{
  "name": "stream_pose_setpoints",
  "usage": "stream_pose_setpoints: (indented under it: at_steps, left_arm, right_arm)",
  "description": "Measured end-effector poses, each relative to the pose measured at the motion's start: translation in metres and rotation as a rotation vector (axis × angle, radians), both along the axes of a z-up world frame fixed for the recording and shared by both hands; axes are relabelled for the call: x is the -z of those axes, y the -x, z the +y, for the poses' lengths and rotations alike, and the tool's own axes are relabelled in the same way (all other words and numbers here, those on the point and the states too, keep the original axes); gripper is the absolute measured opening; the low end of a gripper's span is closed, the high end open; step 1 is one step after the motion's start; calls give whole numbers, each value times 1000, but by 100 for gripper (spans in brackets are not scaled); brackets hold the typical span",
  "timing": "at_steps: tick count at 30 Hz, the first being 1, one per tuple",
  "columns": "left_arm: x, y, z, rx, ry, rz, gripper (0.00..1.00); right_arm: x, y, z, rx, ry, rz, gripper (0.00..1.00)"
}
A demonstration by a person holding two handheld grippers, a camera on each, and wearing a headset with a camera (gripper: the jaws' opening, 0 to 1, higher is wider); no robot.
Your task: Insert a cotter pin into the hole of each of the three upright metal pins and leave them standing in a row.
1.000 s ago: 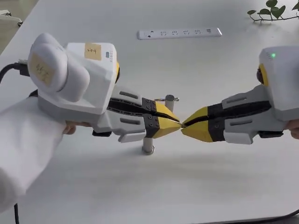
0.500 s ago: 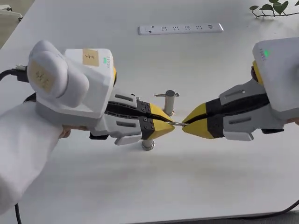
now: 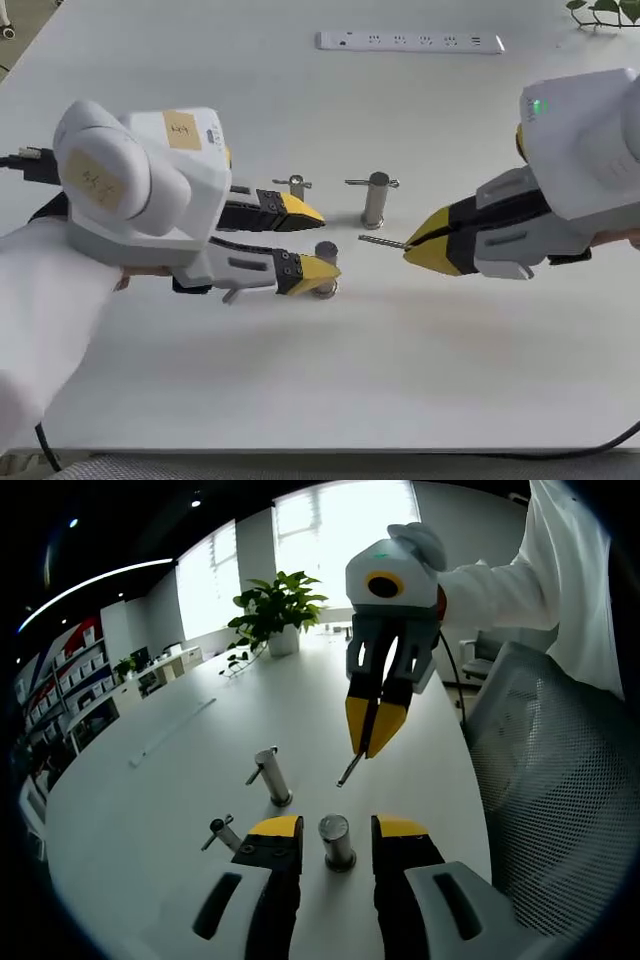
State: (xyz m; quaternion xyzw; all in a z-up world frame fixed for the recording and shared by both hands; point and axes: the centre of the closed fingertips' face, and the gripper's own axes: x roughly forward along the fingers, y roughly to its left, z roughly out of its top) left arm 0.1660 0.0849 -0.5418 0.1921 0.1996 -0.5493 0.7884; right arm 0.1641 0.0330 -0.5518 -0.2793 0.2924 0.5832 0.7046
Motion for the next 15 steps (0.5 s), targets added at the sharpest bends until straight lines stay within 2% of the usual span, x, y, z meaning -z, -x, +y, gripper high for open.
stream_pose_setpoints:
  at_steps: [3, 6, 15]
  left_arm:
    - [9, -4, 2, -24, -20, 12, 23]
    - [11, -5, 2, -39, 7, 33, 20]
    - [14, -6, 0, -48, 29, 46, 13]
  right_arm:
    - [7, 1, 5, -32, 23, 3, 0]
    - [10, 2, 10, -48, 32, 6, 0]
    - [12, 3, 13, -77, 56, 10, 0]
